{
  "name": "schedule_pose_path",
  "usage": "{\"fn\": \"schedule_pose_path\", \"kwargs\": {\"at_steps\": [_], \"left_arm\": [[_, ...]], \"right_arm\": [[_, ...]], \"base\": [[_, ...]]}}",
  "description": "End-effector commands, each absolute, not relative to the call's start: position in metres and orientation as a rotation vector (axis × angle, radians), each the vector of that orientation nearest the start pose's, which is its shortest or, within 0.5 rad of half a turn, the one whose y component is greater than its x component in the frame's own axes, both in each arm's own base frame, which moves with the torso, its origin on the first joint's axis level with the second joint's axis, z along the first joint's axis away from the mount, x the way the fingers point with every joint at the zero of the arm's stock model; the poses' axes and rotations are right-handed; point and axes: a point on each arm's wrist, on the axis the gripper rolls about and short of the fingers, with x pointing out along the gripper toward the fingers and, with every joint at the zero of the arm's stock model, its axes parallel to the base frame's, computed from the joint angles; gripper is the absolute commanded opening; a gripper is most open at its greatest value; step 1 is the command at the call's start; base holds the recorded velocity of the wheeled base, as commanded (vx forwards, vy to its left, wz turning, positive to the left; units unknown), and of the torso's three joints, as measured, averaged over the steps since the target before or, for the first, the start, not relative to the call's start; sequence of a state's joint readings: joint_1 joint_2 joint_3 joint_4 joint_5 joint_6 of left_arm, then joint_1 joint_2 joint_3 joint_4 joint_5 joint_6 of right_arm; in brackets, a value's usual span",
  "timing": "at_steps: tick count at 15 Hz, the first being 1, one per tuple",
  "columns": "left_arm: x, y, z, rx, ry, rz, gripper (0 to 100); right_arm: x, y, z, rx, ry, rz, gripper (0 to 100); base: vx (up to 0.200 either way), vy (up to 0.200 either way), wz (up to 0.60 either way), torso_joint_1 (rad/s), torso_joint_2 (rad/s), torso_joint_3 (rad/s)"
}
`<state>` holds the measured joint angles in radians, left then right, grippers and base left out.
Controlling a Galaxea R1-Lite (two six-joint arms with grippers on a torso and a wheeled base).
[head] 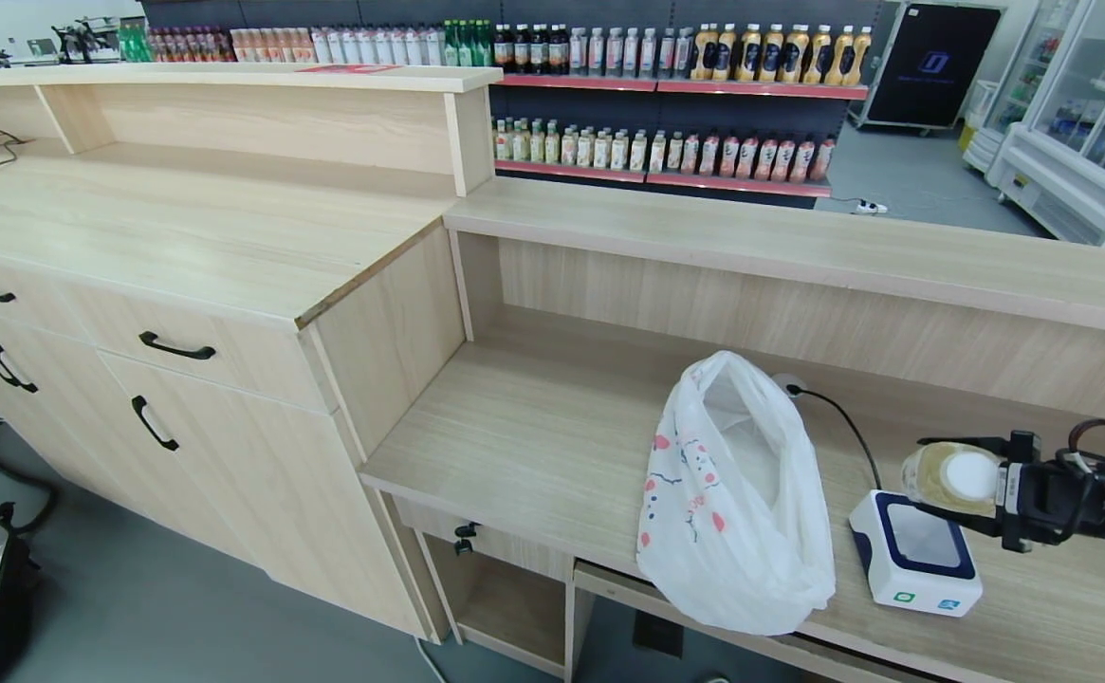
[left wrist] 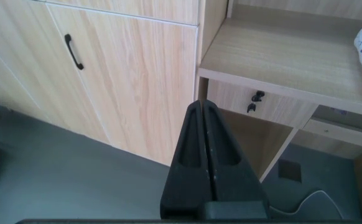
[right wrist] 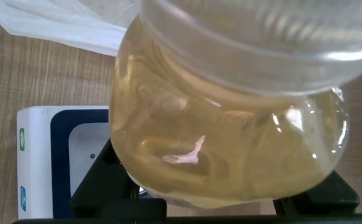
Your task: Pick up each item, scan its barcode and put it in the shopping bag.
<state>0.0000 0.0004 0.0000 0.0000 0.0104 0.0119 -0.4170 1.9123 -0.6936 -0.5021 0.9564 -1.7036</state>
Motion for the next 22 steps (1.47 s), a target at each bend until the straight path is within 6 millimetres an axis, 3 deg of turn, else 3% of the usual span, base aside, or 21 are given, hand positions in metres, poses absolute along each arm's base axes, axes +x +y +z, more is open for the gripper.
{"fn": "schedule_pose_path", "kwargs": {"at_steps": [1, 7, 9, 10, 13, 16, 20, 22], "left_arm": [[-0.023, 0.000, 0.075, 0.012, 0.000, 0.011, 0], [-0.023, 0.000, 0.075, 0.012, 0.000, 0.011, 0], [-0.023, 0.000, 0.075, 0.012, 0.000, 0.011, 0], [-0.023, 0.000, 0.075, 0.012, 0.000, 0.011, 0], [-0.023, 0.000, 0.075, 0.012, 0.000, 0.011, 0], [-0.023, 0.000, 0.075, 0.012, 0.000, 0.011, 0], [-0.023, 0.000, 0.075, 0.012, 0.000, 0.011, 0], [-0.023, 0.000, 0.075, 0.012, 0.000, 0.011, 0]], "right_arm": [[0.285, -0.105, 0.085, -1.164, -0.026, 0.801, 0], [0.285, -0.105, 0.084, -1.163, -0.025, 0.802, 0], [0.286, -0.106, 0.090, -1.164, -0.030, 0.790, 0], [0.284, -0.106, 0.106, -1.126, -0.027, 0.759, 0], [0.246, -0.106, 0.149, -0.844, 0.174, 0.587, 0], [0.225, -0.102, 0.173, -0.498, 0.256, 0.451, 0], [0.227, -0.088, 0.193, -0.267, 0.278, 0.136, 0], [0.249, -0.054, 0.201, -0.117, 0.187, -0.052, 0]], "base": [[0.000, 0.000, 0.00, 0.000, 0.00, 0.000], [0.000, 0.000, 0.00, 0.000, 0.00, 0.000], [0.000, 0.000, 0.00, 0.000, 0.00, 0.000], [0.000, 0.000, 0.00, 0.000, 0.00, 0.000], [0.000, 0.000, 0.00, 0.000, 0.00, 0.000], [0.000, 0.000, 0.00, 0.000, 0.00, 0.000], [0.000, 0.000, 0.00, 0.000, 0.00, 0.000], [0.000, 0.000, 0.00, 0.000, 0.00, 0.000]]}}
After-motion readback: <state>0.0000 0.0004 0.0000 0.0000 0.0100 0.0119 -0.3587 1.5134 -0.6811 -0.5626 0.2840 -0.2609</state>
